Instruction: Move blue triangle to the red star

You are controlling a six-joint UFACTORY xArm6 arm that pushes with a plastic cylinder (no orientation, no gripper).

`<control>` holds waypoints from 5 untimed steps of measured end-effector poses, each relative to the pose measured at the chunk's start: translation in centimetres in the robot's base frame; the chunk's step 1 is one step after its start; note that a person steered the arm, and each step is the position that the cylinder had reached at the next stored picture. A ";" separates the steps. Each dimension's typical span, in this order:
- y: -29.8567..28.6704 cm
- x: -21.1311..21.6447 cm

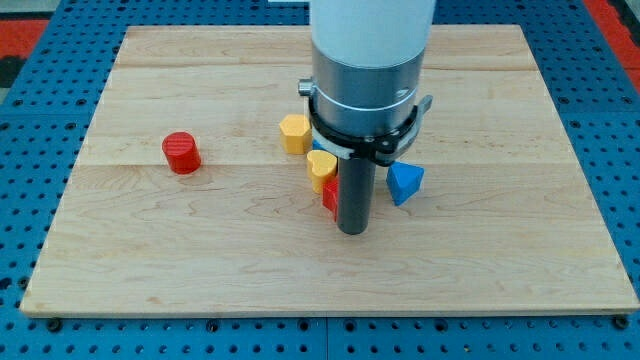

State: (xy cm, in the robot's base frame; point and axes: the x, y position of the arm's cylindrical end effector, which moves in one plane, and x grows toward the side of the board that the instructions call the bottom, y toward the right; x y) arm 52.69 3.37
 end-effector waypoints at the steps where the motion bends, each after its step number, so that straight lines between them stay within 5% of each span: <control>1: 0.9 -0.5; 3: 2.0 0.8; 5: 11.3 -1.4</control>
State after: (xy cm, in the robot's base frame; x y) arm 51.31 14.72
